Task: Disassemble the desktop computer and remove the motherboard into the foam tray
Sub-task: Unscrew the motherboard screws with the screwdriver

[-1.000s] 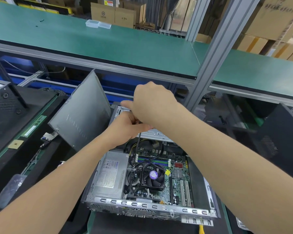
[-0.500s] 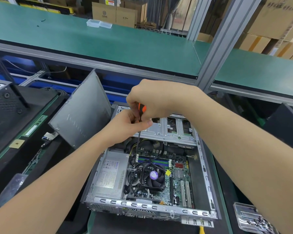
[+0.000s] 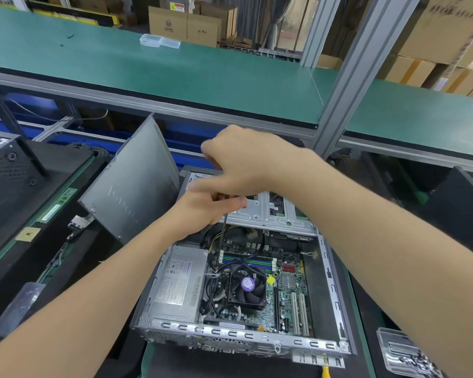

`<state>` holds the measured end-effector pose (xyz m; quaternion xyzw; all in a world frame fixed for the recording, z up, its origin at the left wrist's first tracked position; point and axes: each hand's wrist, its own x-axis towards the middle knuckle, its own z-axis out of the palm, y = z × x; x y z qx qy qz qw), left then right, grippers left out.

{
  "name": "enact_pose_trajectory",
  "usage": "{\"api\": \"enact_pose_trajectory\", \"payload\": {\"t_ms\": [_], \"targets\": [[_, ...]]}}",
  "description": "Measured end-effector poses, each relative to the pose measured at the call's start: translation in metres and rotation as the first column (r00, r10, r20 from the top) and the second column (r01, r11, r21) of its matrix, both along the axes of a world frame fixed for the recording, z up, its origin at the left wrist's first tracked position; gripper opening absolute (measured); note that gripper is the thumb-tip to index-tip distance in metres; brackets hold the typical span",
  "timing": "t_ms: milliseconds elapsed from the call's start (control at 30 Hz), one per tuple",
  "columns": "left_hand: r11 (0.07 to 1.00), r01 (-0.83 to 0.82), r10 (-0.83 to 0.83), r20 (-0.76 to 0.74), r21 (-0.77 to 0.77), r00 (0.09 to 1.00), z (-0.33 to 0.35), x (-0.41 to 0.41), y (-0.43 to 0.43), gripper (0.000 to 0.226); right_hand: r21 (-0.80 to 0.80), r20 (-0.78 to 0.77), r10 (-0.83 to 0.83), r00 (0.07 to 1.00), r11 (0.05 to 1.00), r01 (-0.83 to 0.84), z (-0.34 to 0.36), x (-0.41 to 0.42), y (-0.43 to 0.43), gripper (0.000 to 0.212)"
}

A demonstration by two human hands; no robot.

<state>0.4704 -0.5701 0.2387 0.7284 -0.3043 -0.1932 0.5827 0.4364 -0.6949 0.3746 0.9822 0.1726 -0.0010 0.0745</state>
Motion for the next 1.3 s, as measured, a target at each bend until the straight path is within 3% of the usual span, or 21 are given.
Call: {"api": "enact_pose_trajectory", "payload": {"t_ms": [67, 167, 300, 367, 467, 567, 633, 700, 733, 767, 867, 1000, 1300], "targets": [[0.998, 0.023, -0.023, -0.004, -0.052, 1.000, -0.001, -0.001, 0.000, 0.031, -0.006, 0.171, -0.237, 0.956, 0.970, 0.242, -0.008, -0.002, 0.009, 0.071], [0.998, 0.023, -0.023, 0.001, -0.054, 1.000, 0.000, -0.003, 0.001, 0.027, 0.156, 0.085, -0.373, 0.924, 0.921, 0.357, -0.021, 0.001, 0.012, 0.065], [0.999, 0.013, -0.009, 0.099, -0.041, 0.995, -0.004, 0.005, 0.001, 0.003, 0.215, -0.029, -0.193, 0.981, 0.957, 0.194, -0.016, 0.007, 0.001, 0.036], [1.000, -0.010, 0.012, 0.126, -0.013, 0.992, -0.007, 0.009, 0.004, 0.015, 0.225, -0.056, -0.075, 0.996, 0.971, 0.086, -0.012, 0.006, -0.005, 0.021], [1.000, -0.003, 0.003, 0.138, 0.006, 0.990, -0.011, 0.010, 0.007, 0.019, 0.331, -0.094, -0.026, 0.995, 0.942, 0.056, -0.010, 0.003, -0.015, 0.024], [0.999, -0.029, 0.027, 0.099, 0.017, 0.995, -0.017, 0.011, 0.008, 0.023, 0.544, -0.176, -0.017, 0.984, 0.832, 0.111, -0.018, 0.000, -0.026, 0.033], [0.999, -0.037, 0.036, 0.049, 0.017, 0.998, -0.022, 0.012, 0.009, 0.024, 0.727, -0.224, 0.008, 0.975, 0.667, 0.162, -0.032, -0.002, -0.029, 0.034], [0.999, -0.039, 0.037, 0.044, 0.028, 0.998, -0.026, 0.013, 0.011, 0.024, 0.823, -0.232, -0.018, 0.972, 0.529, 0.206, -0.052, -0.004, -0.029, 0.024], [0.998, -0.046, 0.044, 0.052, 0.044, 0.998, -0.029, 0.013, 0.012, 0.025, 0.833, -0.220, -0.047, 0.974, 0.511, 0.212, -0.065, -0.005, -0.028, 0.015], [0.996, -0.060, 0.055, 0.067, 0.071, 0.996, -0.030, 0.013, 0.012, 0.026, 0.825, -0.197, -0.078, 0.977, 0.525, 0.208, -0.078, -0.006, -0.027, 0.009], [0.978, -0.093, 0.065, 0.149, 0.187, 0.987, -0.039, 0.013, 0.015, 0.025, 0.769, -0.087, -0.179, 0.980, 0.613, 0.180, -0.108, -0.009, -0.025, 0.023], [0.973, -0.071, 0.038, 0.151, 0.218, 0.988, -0.048, 0.013, 0.019, 0.010, 0.761, -0.046, -0.190, 0.981, 0.629, 0.158, -0.115, -0.007, -0.030, 0.015], [0.977, -0.056, 0.028, 0.136, 0.205, 0.990, -0.049, 0.013, 0.019, 0.013, 0.771, -0.014, -0.196, 0.981, 0.622, 0.135, -0.105, -0.004, -0.032, 0.016]]}}
